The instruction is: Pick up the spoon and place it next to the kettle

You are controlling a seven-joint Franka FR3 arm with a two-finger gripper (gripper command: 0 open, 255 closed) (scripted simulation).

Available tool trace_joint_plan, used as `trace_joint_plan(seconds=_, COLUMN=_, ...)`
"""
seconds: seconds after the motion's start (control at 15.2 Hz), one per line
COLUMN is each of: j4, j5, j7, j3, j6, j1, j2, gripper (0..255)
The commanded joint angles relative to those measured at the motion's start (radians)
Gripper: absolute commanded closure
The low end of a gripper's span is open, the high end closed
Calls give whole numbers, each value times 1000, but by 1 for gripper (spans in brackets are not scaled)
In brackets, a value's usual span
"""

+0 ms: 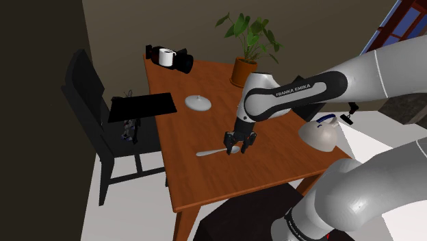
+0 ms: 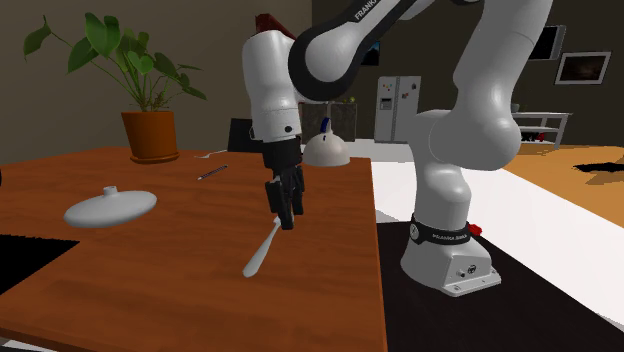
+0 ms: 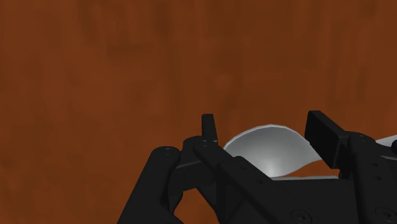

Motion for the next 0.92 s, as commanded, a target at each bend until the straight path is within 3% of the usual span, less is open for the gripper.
trace_joint_plan(seconds=0.0, j4=0, j5=0, j7=0, j3=0, j6=0, j1=0, j2=0, gripper=255)
trace_joint_plan(seconds=0.33, j4=0, j5=0, j7=0, j3=0, j6=0, j1=0, j2=0, gripper=255)
trace_joint_plan(seconds=0.86, j4=56, j5=-10, j7=15, j3=3, j6=-133, j1=-4, j2=-77, gripper=255)
